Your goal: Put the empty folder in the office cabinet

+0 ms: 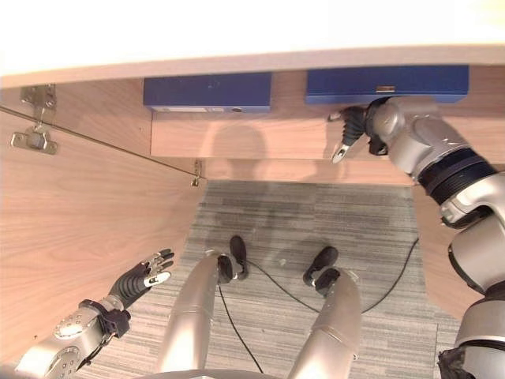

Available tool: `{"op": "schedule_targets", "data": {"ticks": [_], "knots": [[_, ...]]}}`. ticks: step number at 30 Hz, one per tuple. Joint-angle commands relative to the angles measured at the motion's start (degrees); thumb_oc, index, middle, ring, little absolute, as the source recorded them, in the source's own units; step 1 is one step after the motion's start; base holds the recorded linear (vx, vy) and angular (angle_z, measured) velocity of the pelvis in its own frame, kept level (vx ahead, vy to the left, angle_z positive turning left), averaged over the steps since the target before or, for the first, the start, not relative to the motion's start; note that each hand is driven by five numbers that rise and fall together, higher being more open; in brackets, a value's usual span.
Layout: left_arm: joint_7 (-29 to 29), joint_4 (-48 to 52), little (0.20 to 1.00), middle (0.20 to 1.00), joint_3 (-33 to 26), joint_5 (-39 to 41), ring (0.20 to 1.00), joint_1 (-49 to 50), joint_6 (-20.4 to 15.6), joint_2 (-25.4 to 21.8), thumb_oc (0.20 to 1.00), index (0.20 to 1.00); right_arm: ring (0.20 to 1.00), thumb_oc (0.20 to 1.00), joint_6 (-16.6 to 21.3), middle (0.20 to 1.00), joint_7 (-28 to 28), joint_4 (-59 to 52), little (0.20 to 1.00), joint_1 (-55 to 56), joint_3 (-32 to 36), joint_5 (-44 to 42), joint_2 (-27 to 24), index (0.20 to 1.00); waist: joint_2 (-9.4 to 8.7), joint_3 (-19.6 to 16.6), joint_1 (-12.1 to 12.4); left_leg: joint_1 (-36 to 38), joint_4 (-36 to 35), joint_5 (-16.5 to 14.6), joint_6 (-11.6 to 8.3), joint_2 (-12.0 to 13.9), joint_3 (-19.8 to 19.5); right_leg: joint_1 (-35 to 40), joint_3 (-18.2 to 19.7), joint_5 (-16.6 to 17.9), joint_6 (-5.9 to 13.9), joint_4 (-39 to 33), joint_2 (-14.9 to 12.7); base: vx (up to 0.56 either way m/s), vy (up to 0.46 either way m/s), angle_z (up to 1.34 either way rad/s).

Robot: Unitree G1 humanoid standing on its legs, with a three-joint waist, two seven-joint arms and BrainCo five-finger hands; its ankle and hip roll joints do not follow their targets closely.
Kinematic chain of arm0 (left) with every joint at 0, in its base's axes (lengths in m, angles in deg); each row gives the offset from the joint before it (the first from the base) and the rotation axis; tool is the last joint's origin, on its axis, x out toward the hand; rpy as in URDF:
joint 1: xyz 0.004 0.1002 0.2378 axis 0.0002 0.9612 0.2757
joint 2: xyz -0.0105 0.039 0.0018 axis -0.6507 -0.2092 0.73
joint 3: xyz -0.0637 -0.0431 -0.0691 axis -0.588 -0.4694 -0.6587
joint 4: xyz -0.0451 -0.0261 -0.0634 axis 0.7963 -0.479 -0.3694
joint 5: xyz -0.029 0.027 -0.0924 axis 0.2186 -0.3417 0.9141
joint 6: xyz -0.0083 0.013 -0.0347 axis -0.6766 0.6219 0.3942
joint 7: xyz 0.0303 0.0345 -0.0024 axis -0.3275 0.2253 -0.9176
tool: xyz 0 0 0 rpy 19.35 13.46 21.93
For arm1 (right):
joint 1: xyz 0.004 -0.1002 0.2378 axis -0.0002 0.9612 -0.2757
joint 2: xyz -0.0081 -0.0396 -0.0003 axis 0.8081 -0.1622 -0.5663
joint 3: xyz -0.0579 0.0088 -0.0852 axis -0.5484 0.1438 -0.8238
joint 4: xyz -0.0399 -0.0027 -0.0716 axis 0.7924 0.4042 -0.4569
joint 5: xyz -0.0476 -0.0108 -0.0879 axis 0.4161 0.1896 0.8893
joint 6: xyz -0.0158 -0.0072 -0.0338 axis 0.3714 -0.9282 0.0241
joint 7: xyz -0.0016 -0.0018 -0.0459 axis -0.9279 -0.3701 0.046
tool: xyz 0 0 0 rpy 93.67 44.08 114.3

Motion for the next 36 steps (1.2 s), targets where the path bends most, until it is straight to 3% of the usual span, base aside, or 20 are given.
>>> {"op": "schedule_targets", "data": {"ticks": [1, 6, 7, 13, 19, 23, 28, 30, 32, 34, 36], "knots": [[0.10, 3.74, 1.000, 1.000, -1.32, 0.67, 1.000, -1.85, -2.45, -2.56, 1.000, 1.000, 1.000, 1.000, 2.26, 1.000, -5.03, 1.20, 1.000, 4.74, -4.97, -3.16, 3.84, 1.000, 0.88, 7.01, 1.39, 2.04, -7.30, 3.62, -4.96, 1.40, -1.47, 5.93, -3.22, 6.14, 7.45, -8.52, -3.27, -0.07, -0.025, -0.14], [0.78, 2.83, 1.000, 1.000, -0.12, 1.75, 1.000, -3.87, -3.04, -3.42, 1.000, 1.000, 1.000, 1.000, 2.61, 1.000, -3.63, 9.67, 1.000, 7.76, -3.55, -2.41, 8.01, 1.000, 0.75, 7.61, 1.78, 10.82, -16.38, 7.26, -5.80, 0.58, -1.03, 14.68, -6.20, 10.07, 7.81, -18.60, -0.13, -0.05, -0.059, -0.03], [1.40, 2.65, 1.000, 1.000, 0.05, 1.73, 1.000, -4.46, -3.07, -3.74, 1.000, 1.000, 1.000, 1.000, 2.87, 1.000, -3.16, 14.00, 1.000, 8.95, -2.65, -1.46, 9.94, 1.000, 0.49, 7.43, 1.92, 14.52, -20.09, 8.85, -6.22, 0.19, -1.13, 18.81, -7.25, 11.34, 7.90, -23.45, 2.07, -0.04, -0.103, -0.07], [3.06, -0.17, 1.000, 1.000, 0.53, 0.57, 1.000, -5.38, -2.05, -2.34, 1.000, 1.000, 1.000, 1.000, 3.38, 1.000, -2.08, 23.52, 1.000, 13.87, 1.41, 0.47, 16.11, 1.000, -0.41, 6.64, 2.21, 24.28, -25.98, 11.07, -6.91, -0.24, -1.50, 29.87, -9.29, 13.12, 7.51, -32.95, 7.47, -0.02, -0.098, -0.05], [4.42, -4.00, 1.000, 1.000, 1.55, -2.96, 1.000, -6.96, -0.26, 0.29, 1.000, 1.000, 1.000, 1.000, 2.97, 1.000, -0.75, 30.33, 1.000, 19.51, 6.91, 1.38, 23.23, 1.000, -1.47, 5.13, 2.20, 31.33, -28.39, 11.18, -6.92, -0.19, -1.08, 36.84, -9.81, 13.75, 7.28, -37.66, 11.06, 0.01, -0.081, -0.09], [6.66, -11.88, 1.000, 1.000, 3.04, -10.03, 1.000, -8.60, 1.85, 5.26, 1.000, 1.000, 1.000, 1.000, 2.71, 1.000, 2.71, 34.06, 1.000, 29.83, 16.44, -4.25, 32.05, 1.000, -3.42, 1.05, 1.63, 37.94, -29.42, 10.54, -7.34, 1.34, -0.66, 43.75, -9.36, 13.28, 6.93, -41.92, 15.26, 0.10, -0.127, -0.09], [8.05, -22.97, 1.000, 1.000, 3.15, -15.26, 1.000, -8.13, 3.46, 10.98, 1.000, 1.000, 1.000, 1.000, 2.80, 1.000, 6.28, 34.10, 1.000, 39.58, 23.42, -13.41, 37.68, 1.000, -5.49, -3.43, 1.05, 43.91, -29.48, 9.15, -7.97, 4.05, 0.31, 49.53, -8.22, 10.99, 5.63, -44.54, 18.32, 0.15, -0.114, -0.15], [7.82, -25.89, 1.000, 1.000, 2.63, -14.97, 1.000, -7.83, 3.44, 12.16, 1.000, 1.000, 1.000, 1.000, 2.86, 1.000, 7.30, 32.99, 1.000, 41.58, 25.01, -16.30, 38.03, 1.000, -5.79, -4.25, 0.89, 45.44, -29.81, 9.16, -8.23, 4.66, 0.84, 50.61, -7.88, 10.57, 5.41, -44.84, 18.98, 0.16, -0.081, -0.12], [6.57, -34.86, 1.000, 1.000, 2.05, -15.29, 1.000, -8.33, 2.03, 15.94, 1.000, 1.000, 1.000, 1.000, 5.68, 1.000, 9.82, 28.63, 1.000, 46.65, 29.23, -23.20, 36.99, 1.000, -7.12, -6.45, -0.54, 47.20, -28.62, 8.57, -8.77, 6.19, 1.79, 52.42, -6.83, 9.36, 4.83, -45.25, 20.48, 0.16, -0.098, -0.32], [5.96, -39.16, 1.000, 1.000, 2.31, -19.49, 1.000, -8.45, 0.20, 17.55, 1.000, 1.000, 1.000, 1.000, 7.93, 1.000, 13.19, 26.48, 1.000, 50.72, 33.97, -28.49, 36.29, 1.000, -7.09, -7.11, -1.55, 49.02, -26.66, 6.54, -8.56, 7.23, 2.73, 53.79, -5.59, 8.57, 4.51, -45.38, 21.67, 0.10, -0.059, -0.37], [4.95, -44.04, 1.000, 1.000, 1.66, -18.28, 1.000, -8.16, -0.70, 19.87, 1.000, 1.000, 1.000, 1.000, 9.18, 1.000, 15.09, 25.22, 1.000, 54.05, 37.17, -31.90, 36.20, 1.000, -7.10, -7.07, -2.47, 49.27, -22.98, 4.68, -8.11, 7.23, 2.23, 54.54, -3.87, 8.15, 4.14, -45.39, 22.31, 0.06, -0.011, -0.36]]}}
